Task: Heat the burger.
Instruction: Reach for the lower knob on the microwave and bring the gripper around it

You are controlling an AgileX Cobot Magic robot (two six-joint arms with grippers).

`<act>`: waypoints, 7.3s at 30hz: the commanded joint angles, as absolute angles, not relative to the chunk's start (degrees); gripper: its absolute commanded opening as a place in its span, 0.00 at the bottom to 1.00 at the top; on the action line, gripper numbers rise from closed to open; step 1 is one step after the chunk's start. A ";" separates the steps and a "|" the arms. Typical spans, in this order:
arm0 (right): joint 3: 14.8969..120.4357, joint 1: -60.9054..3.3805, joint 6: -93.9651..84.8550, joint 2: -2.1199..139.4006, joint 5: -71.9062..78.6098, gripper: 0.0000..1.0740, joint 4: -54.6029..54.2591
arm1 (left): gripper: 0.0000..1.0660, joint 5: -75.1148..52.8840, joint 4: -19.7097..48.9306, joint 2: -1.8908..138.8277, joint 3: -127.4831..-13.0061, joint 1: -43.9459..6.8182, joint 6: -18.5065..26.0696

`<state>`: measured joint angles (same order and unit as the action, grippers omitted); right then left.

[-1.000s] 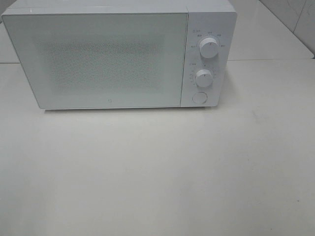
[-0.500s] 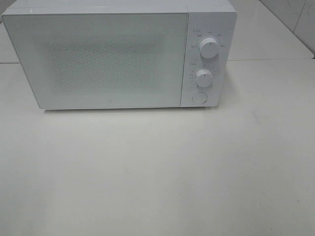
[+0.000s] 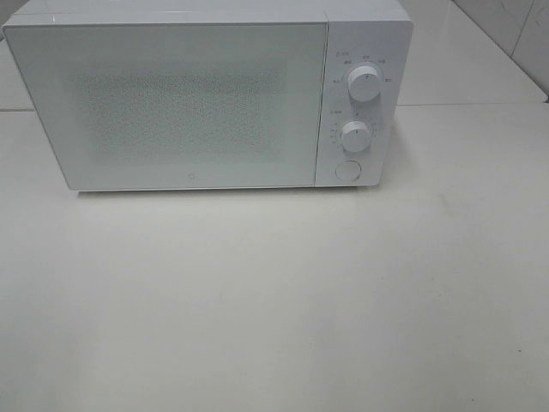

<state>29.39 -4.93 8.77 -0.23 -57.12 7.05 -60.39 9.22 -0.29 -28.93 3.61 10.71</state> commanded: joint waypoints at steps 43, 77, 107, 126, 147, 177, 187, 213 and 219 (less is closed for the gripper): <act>26.41 -4.64 9.97 22.29 -24.58 0.70 8.71 | 0.94 -59.76 9.68 -1.49 -28.88 3.95 10.71; 25.44 -4.76 7.62 65.60 24.18 0.70 7.51 | 0.94 -59.76 9.68 -1.49 -28.88 3.95 10.71; 20.40 -33.06 -16.84 94.31 70.36 0.70 -35.81 | 0.94 -59.76 9.63 -1.49 -28.88 3.95 10.71; 30.71 -42.06 -16.96 105.83 71.79 0.70 -43.89 | 0.94 -59.76 9.63 -1.49 -28.88 3.95 10.71; 41.14 -40.57 -15.41 115.11 71.96 0.70 -43.49 | 0.94 -59.76 9.63 -1.49 -28.88 3.95 10.77; 47.27 -37.24 -11.12 121.87 70.59 0.70 -42.23 | 0.94 -59.76 9.63 -1.49 -28.88 3.95 10.83; 47.27 -37.30 -12.49 120.84 71.22 0.67 -42.40 | 0.94 -59.76 9.63 -1.49 -28.88 3.95 10.83; 47.27 -37.24 -5.33 120.84 78.61 0.00 -38.79 | 0.94 -59.76 9.63 -1.49 -28.88 3.95 10.83; 47.27 -37.24 16.96 120.84 76.83 0.00 -35.70 | 0.94 -59.76 9.63 -1.49 -28.88 3.95 10.83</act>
